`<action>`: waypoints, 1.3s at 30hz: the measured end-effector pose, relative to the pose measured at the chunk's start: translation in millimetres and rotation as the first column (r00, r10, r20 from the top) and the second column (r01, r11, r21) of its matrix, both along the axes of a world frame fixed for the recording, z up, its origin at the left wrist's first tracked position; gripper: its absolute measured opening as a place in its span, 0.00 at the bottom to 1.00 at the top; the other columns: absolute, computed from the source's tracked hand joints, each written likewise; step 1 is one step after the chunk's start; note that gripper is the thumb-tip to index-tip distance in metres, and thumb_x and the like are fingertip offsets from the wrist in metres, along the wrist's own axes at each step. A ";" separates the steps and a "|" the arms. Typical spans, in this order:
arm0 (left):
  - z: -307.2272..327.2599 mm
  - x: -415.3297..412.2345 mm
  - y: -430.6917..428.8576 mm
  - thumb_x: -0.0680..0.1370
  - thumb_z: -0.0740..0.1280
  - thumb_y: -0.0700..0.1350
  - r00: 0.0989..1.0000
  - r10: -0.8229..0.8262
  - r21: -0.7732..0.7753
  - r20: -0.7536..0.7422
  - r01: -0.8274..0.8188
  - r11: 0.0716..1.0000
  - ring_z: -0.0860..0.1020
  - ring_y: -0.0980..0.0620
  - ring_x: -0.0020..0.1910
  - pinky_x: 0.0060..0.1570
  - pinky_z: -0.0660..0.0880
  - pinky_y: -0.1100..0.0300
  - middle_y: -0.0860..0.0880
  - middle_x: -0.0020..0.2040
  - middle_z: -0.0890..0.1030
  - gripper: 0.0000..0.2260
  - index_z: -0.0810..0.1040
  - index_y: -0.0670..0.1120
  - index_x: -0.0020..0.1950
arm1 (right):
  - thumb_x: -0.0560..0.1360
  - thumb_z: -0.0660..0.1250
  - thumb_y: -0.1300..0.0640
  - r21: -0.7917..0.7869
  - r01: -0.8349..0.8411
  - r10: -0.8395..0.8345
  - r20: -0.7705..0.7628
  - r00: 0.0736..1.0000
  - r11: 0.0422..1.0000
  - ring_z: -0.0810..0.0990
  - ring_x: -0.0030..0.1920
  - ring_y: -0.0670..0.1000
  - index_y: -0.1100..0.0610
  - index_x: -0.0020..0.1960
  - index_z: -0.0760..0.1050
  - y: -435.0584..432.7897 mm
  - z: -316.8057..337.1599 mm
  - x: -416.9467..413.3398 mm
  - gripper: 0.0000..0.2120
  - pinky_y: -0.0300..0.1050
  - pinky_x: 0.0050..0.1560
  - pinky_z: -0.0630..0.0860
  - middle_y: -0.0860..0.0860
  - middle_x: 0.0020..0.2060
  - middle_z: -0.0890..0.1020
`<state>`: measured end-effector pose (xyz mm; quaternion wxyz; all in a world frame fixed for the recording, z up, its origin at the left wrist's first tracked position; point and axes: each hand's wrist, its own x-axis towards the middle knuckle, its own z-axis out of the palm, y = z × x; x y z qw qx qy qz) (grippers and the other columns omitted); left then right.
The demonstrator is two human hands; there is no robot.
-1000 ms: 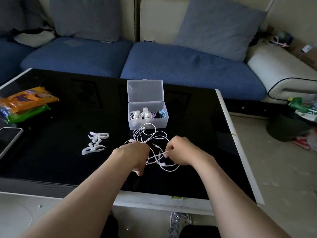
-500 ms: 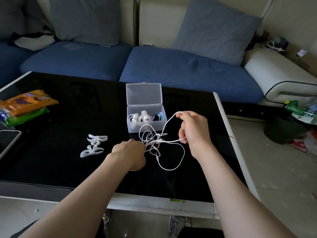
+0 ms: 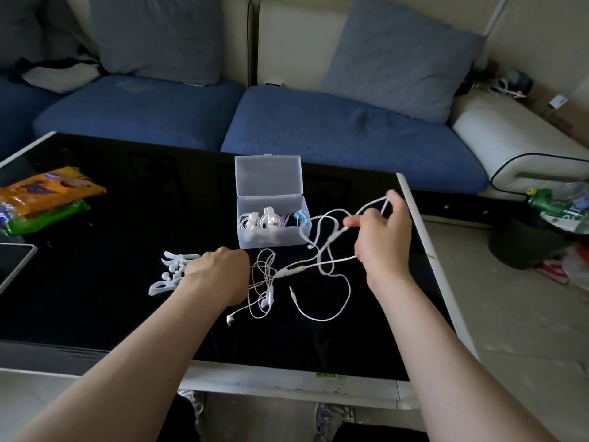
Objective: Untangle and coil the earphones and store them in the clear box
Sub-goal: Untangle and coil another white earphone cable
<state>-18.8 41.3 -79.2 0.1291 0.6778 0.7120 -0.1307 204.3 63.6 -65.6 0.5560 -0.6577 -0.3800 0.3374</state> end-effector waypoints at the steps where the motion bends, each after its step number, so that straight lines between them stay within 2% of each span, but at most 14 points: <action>1: 1.3 -0.9 0.4 0.81 0.64 0.39 0.999 0.030 0.023 0.015 -0.030 0.999 0.81 0.42 0.57 0.46 0.74 0.51 0.49 0.50 0.73 0.11 0.79 0.50 0.61 | 0.84 0.59 0.60 -0.057 0.027 -0.020 0.124 0.992 0.998 0.81 0.34 0.44 0.49 0.85 0.57 -1.1 -1.3 2.4 0.30 0.38 0.34 0.74 0.54 0.53 0.88; 3: 3.2 -2.0 1.5 0.80 0.64 0.39 0.996 0.078 0.079 0.052 -0.082 0.993 0.80 0.41 0.54 0.47 0.74 0.50 0.50 0.45 0.72 0.07 0.77 0.49 0.56 | 0.84 0.61 0.58 -0.232 0.075 0.027 0.409 0.912 0.970 0.85 0.55 0.55 0.55 0.85 0.56 -3.9 -1.9 5.7 0.31 0.45 0.48 0.77 0.59 0.67 0.81; 4: 3.9 -1.8 1.9 0.80 0.64 0.39 0.993 0.097 0.098 0.069 -0.104 0.990 0.79 0.42 0.50 0.48 0.75 0.50 0.50 0.43 0.71 0.05 0.75 0.49 0.53 | 0.84 0.62 0.57 -0.326 0.088 0.092 0.498 0.862 0.941 0.83 0.59 0.60 0.58 0.82 0.61 -5.8 -2.3 6.4 0.28 0.48 0.51 0.75 0.60 0.67 0.80; 6: 5.1 -0.5 2.4 0.80 0.65 0.42 0.986 0.140 0.100 0.091 -0.149 0.984 0.77 0.42 0.48 0.54 0.76 0.48 0.50 0.41 0.71 0.02 0.73 0.48 0.49 | 0.83 0.64 0.57 -0.442 0.062 0.215 0.550 0.807 0.895 0.81 0.47 0.57 0.62 0.66 0.72 -7.7 -4.1 5.8 0.14 0.48 0.46 0.73 0.56 0.52 0.80; 8: 5.7 2.1 2.5 0.81 0.65 0.46 0.982 0.168 0.074 0.090 -0.175 0.982 0.78 0.41 0.54 0.64 0.72 0.42 0.50 0.43 0.72 0.02 0.73 0.49 0.50 | 0.81 0.64 0.60 -0.484 -0.009 0.286 0.501 0.817 0.875 0.76 0.36 0.52 0.64 0.52 0.73 -8.0 -11.5 7.6 0.06 0.47 0.38 0.74 0.55 0.42 0.78; 13: 2.3 1.8 3.3 0.80 0.64 0.46 0.985 0.169 0.058 -0.019 -0.167 0.984 0.73 0.41 0.66 0.68 0.66 0.41 0.48 0.55 0.75 0.09 0.77 0.51 0.60 | 0.79 0.63 0.61 -0.455 -0.187 0.401 0.436 0.805 0.871 0.69 0.33 0.51 0.59 0.44 0.68 -7.0 -23.3 7.3 0.06 0.45 0.33 0.67 0.54 0.36 0.73; 17: -0.2 -1.0 4.2 0.79 0.66 0.46 0.983 0.141 0.088 -0.118 -0.131 0.988 0.68 0.41 0.68 0.64 0.66 0.44 0.45 0.66 0.72 0.14 0.77 0.52 0.65 | 0.79 0.64 0.63 -0.481 -0.151 0.461 0.631 0.624 0.863 0.76 0.29 0.53 0.61 0.40 0.73 -7.3 -23.2 9.1 0.09 0.43 0.30 0.72 0.55 0.35 0.79; 20: -2.5 0.3 1.8 0.79 0.67 0.43 0.991 0.048 0.054 -0.123 -0.042 0.998 0.64 0.40 0.69 0.67 0.66 0.44 0.44 0.68 0.68 0.15 0.76 0.51 0.66 | 0.75 0.71 0.62 -0.710 -0.260 0.701 0.441 0.560 0.654 0.88 0.33 0.56 0.58 0.41 0.84 -14.1 -25.5 2.9 0.05 0.49 0.39 0.87 0.57 0.33 0.86; 23: -8.5 5.6 3.4 0.78 0.66 0.39 0.981 -0.182 0.057 -0.073 0.186 0.981 0.63 0.41 0.69 0.65 0.64 0.45 0.45 0.69 0.67 0.21 0.74 0.52 0.70 | 0.74 0.75 0.59 -0.842 -0.240 0.829 0.352 0.434 0.483 0.90 0.37 0.57 0.58 0.48 0.83 -20.5 -38.2 -3.6 0.04 0.53 0.43 0.88 0.59 0.42 0.87; 26: -16.4 11.9 5.4 0.77 0.66 0.35 0.936 -0.321 -0.031 0.145 0.328 0.944 0.66 0.45 0.71 0.66 0.65 0.50 0.50 0.69 0.69 0.26 0.74 0.58 0.71 | 0.79 0.70 0.61 -0.790 -0.108 0.727 0.489 0.483 0.603 0.87 0.39 0.59 0.60 0.56 0.78 -17.5 -49.8 0.5 0.07 0.51 0.44 0.88 0.59 0.50 0.81; 29: -25.5 19.2 5.3 0.75 0.66 0.34 0.919 -0.273 -0.111 0.282 0.314 0.943 0.75 0.45 0.67 0.64 0.77 0.48 0.54 0.68 0.72 0.30 0.72 0.64 0.68 | 0.79 0.69 0.63 -0.720 -0.025 0.648 0.609 0.458 0.694 0.86 0.44 0.59 0.59 0.58 0.75 -13.0 -60.8 11.8 0.08 0.50 0.45 0.86 0.56 0.54 0.78; 34: -35.7 32.3 3.4 0.77 0.73 0.45 0.929 -0.272 -0.158 0.250 0.316 0.935 0.77 0.40 0.64 0.61 0.78 0.45 0.51 0.67 0.73 0.26 0.71 0.61 0.72 | 0.75 0.64 0.68 -0.739 -0.022 0.656 0.584 0.477 0.673 0.82 0.43 0.59 0.57 0.44 0.75 -11.9 -70.3 27.7 0.08 0.48 0.39 0.79 0.55 0.46 0.78; 37: -41.3 38.9 3.1 0.78 0.73 0.46 0.941 -0.283 -0.157 0.184 0.312 0.937 0.75 0.38 0.64 0.60 0.76 0.45 0.49 0.65 0.74 0.20 0.74 0.58 0.67 | 0.74 0.67 0.63 -0.749 -0.083 0.678 0.540 0.498 0.658 0.81 0.37 0.55 0.57 0.41 0.75 -8.8 -73.2 34.4 0.04 0.43 0.33 0.74 0.55 0.44 0.80; 39: -45.6 42.0 2.4 0.78 0.73 0.45 0.945 -0.286 -0.164 0.161 0.312 0.936 0.74 0.37 0.65 0.64 0.75 0.43 0.48 0.64 0.74 0.17 0.76 0.58 0.65 | 0.74 0.70 0.57 -0.693 -0.108 0.611 0.539 0.580 0.713 0.80 0.33 0.53 0.57 0.36 0.73 -7.0 -72.1 38.8 0.10 0.41 0.31 0.74 0.54 0.37 0.81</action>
